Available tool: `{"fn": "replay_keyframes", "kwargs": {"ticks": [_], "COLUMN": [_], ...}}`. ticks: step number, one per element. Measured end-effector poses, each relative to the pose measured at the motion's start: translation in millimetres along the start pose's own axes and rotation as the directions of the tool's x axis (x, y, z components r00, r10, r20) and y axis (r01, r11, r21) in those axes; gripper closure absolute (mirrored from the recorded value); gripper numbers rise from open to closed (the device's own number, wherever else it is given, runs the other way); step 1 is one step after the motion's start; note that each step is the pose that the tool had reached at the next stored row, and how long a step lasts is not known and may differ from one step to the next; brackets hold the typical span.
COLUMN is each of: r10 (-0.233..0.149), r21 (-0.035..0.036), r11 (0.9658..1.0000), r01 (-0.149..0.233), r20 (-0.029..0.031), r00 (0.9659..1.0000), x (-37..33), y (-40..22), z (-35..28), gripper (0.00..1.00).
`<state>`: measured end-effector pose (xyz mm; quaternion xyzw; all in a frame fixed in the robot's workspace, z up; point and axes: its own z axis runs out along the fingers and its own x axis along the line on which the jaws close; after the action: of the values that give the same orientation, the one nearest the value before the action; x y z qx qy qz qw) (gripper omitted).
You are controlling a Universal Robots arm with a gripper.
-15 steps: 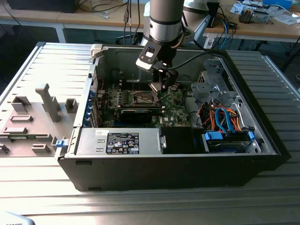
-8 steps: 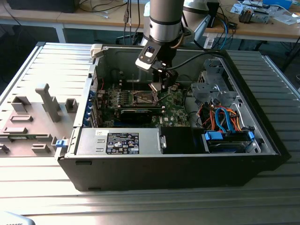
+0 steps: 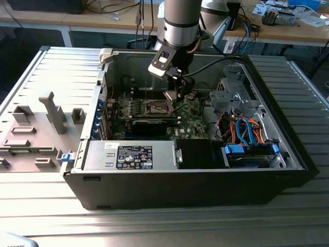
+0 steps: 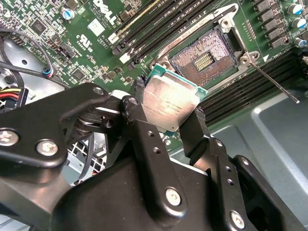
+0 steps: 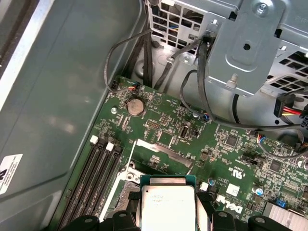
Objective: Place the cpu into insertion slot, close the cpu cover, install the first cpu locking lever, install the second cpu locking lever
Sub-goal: 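Place the cpu into insertion slot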
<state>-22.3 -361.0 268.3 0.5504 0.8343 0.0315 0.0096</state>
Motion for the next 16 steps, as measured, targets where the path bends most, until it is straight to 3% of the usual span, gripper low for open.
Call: {"fn": "replay_keyframes", "kwargs": {"ticks": [16], "r10": [0.020], "r21": [-0.0004], "r11": [0.9998], "r01": [-0.020], "r20": [0.0012], "r00": [0.9998], "x": [0.0], "y": [0.0], "z": [0.3], "gripper": [0.46]}}
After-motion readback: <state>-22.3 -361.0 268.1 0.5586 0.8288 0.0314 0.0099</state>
